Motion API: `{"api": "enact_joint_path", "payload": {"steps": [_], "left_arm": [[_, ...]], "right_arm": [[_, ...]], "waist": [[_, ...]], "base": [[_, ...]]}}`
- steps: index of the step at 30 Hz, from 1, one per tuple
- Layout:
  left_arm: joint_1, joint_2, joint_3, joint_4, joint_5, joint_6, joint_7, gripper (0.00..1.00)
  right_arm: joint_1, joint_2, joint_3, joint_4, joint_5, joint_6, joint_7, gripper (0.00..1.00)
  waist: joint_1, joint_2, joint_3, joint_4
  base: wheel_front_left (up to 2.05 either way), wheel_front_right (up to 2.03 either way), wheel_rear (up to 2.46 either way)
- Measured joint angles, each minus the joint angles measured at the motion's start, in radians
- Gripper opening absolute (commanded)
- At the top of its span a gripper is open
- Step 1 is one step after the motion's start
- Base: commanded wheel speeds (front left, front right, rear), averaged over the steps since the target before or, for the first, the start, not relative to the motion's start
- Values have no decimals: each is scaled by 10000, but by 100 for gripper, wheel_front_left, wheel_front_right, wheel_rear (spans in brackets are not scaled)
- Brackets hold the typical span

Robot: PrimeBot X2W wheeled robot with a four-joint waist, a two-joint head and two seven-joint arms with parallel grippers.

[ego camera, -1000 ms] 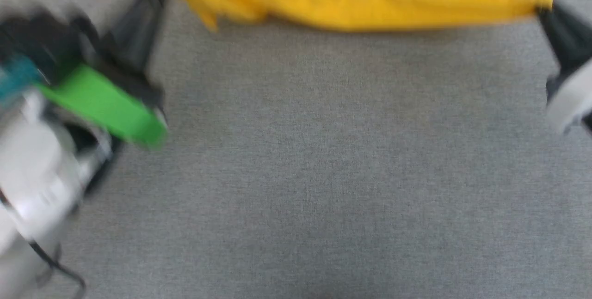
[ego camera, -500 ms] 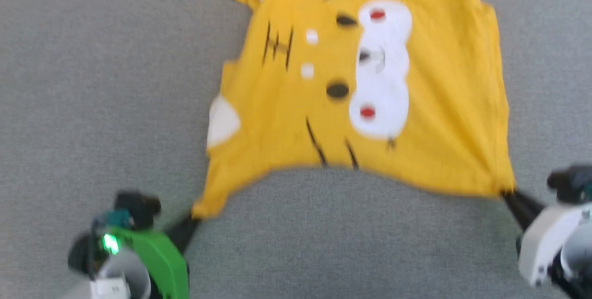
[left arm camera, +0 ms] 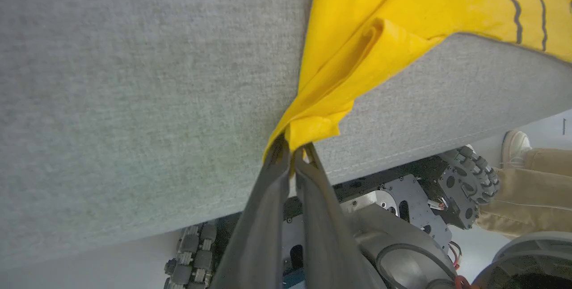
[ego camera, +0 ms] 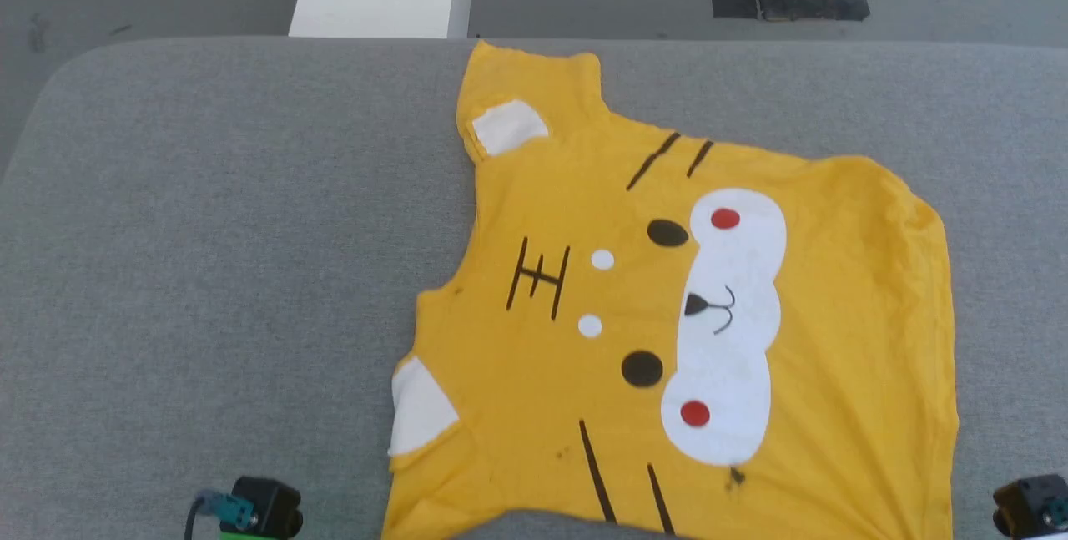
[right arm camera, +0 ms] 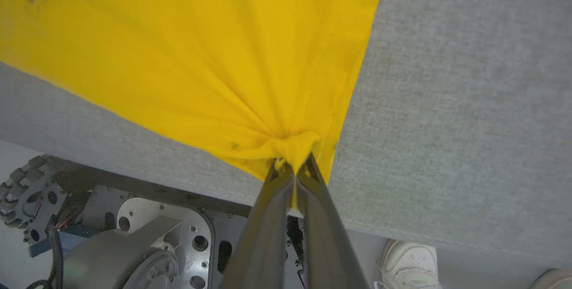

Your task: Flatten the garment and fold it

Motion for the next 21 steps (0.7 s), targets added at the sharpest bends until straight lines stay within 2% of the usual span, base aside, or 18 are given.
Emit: {"api": "enact_joint_path", "payload": {"steps": [4, 7, 13, 21], "left_arm": [[335, 151, -84, -192, -301, 136, 219, 0], [507, 265, 159, -380, -288, 221, -234, 0], [243, 357, 422, -673, 311, 221, -788, 0], [-1217, 616, 755, -1540, 1680, 328, -1049, 0]], "right_arm": [[477, 119, -242, -242, -36, 0, 646, 0], [773, 291, -514, -723, -100, 0, 815, 0], [474, 290, -571, -1081, -270, 0, 136, 0], [-756, 176, -725, -1404, -658, 0, -1022, 0]], "waist": [[0, 0, -138, 34], [0, 0, -174, 13], [0, 0, -132, -74], [0, 0, 167, -196]], "base": [[0, 0, 0], [0, 0, 0], [0, 0, 0], [0, 0, 0]]}}
